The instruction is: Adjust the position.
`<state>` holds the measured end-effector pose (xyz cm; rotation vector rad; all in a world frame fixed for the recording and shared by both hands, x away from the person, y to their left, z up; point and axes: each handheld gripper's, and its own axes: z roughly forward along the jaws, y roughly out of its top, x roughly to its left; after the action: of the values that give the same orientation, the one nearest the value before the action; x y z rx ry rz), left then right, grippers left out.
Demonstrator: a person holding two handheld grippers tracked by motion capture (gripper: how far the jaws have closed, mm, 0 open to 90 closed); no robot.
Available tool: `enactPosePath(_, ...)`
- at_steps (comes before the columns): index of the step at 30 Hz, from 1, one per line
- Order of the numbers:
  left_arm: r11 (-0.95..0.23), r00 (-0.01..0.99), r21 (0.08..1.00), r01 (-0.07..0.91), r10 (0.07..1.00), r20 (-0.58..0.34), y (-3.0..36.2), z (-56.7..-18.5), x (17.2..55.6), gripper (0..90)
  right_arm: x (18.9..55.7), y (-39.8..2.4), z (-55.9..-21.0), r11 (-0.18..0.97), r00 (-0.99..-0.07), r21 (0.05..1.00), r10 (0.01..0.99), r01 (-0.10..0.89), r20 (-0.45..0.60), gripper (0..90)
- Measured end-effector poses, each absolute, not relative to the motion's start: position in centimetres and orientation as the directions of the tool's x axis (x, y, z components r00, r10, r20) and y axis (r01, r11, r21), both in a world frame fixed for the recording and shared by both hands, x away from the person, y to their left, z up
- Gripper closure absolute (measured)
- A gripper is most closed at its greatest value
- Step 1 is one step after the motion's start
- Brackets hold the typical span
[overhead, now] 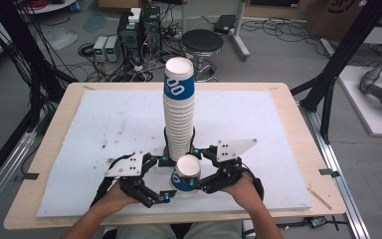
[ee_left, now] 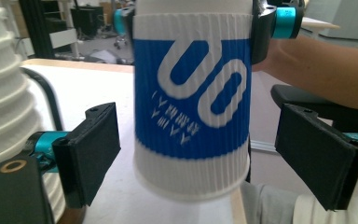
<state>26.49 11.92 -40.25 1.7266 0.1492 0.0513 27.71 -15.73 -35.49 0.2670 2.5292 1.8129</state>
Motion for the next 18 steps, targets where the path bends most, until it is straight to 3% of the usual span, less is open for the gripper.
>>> enactPosePath(14, -0.161, 0.993, 0.983, 0.087, 0.097, -0.072, 10.8, -41.0, 26.4, 13.8, 27.5, -14.9, -35.7, 0.273, -0.987, 0.951, 0.104, 0.143, 0.119, 30.7)
enactPosePath(18, -0.162, 0.994, 0.984, 0.079, 0.093, -0.064, 11.1, -41.1, 26.6, 21.2, 27.5, -15.0, -35.9, 0.272, -0.987, 0.951, 0.103, 0.147, 0.123, 30.8)
